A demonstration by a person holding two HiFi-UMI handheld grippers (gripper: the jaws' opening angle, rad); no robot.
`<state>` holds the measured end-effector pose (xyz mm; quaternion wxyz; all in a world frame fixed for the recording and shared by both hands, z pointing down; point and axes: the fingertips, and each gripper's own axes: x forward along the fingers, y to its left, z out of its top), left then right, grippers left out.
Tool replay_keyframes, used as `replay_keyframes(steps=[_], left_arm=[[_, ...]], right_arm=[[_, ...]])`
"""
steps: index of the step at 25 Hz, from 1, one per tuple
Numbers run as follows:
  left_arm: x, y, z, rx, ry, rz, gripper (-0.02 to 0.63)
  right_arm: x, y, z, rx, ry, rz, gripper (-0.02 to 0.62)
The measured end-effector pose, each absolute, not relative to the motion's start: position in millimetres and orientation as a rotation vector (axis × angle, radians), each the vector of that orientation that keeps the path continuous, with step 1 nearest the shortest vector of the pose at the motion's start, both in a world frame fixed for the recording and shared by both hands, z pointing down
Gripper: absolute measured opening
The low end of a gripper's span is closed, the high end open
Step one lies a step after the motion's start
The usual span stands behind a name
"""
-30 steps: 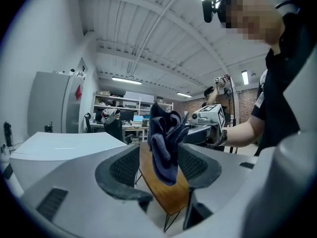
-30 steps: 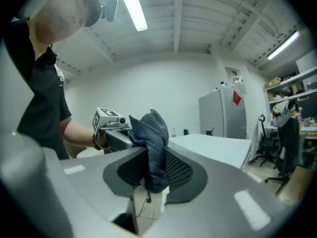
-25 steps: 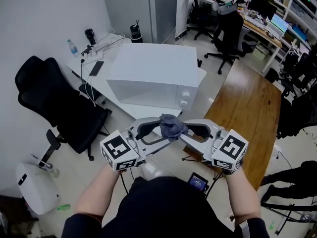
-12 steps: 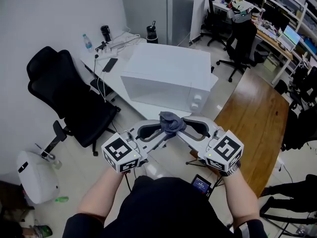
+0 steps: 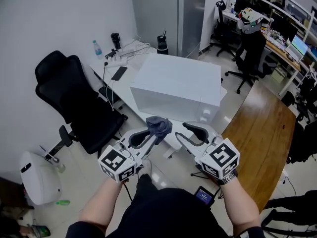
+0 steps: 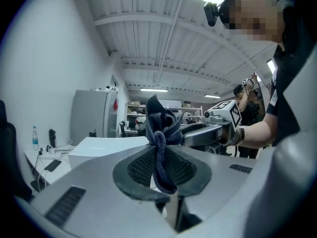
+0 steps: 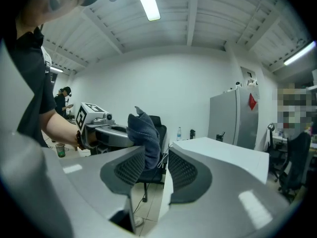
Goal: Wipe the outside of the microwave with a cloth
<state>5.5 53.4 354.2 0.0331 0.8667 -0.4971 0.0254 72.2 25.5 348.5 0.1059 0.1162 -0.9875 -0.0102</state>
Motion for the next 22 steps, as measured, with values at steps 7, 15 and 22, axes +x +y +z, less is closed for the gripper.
replay_keyframes(steps=[7,15,22], left_arm=[[-80.1,26.2,369.7,2.515,-1.830,0.175,0.057],[-183.0,-12.3,410.8,2.318,-1.999,0.218,0.057],[-231.2,-59.7,454.1,2.313,-1.960,0.299,0.057]], right_arm=[[50.9,-28.3,349.9,0.617,-2.838,-0.031,0.001],[7.5,-87.2,344.4,0.768,-2.833,-0.016,0.001],[-48.5,-136.2,344.2,0.827,-2.830,-0.007,0.000]])
